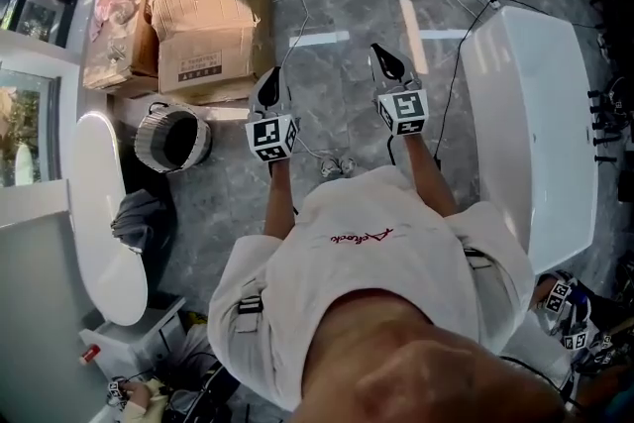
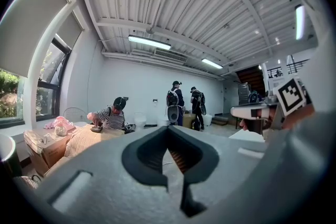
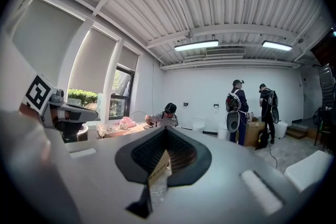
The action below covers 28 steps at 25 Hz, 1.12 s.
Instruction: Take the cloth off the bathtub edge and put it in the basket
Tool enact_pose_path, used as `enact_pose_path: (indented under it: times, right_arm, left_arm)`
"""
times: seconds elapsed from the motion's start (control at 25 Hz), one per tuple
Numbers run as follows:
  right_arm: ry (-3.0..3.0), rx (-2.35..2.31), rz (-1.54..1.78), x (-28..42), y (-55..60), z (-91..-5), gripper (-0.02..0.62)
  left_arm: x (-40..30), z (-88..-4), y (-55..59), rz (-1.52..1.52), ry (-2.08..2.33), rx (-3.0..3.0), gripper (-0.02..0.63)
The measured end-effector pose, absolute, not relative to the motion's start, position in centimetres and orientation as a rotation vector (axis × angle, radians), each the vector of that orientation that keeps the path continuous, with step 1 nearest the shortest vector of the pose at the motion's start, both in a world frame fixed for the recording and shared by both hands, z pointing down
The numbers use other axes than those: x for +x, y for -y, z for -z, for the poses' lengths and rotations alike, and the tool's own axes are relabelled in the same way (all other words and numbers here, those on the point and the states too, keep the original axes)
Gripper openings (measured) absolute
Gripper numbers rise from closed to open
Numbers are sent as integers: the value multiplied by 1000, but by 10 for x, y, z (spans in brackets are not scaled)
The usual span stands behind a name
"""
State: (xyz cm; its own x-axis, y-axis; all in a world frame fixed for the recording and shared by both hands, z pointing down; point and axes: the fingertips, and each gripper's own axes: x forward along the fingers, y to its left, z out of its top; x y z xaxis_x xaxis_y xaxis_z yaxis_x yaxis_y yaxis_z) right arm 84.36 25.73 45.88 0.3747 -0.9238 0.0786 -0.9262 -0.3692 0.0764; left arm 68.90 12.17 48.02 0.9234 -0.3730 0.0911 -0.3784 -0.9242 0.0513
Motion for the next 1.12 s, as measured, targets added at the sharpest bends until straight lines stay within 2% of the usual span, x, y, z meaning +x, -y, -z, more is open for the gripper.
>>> enact_pose_path:
  times: [0.28,0.6,1.12]
  right_arm:
    - [1728,2517,-46,870,-256,-454,6]
    - [1883,2408,-35,874,-221,-451,6]
    - [2285,2036,-17,788,-136,-458,6]
  left_arm:
    - [711,-472,-125,-148,613,3025,0]
    - [688,-467,-104,-171,829,2976,0]
    - [591,-468,-93,-222,1273,2812,0]
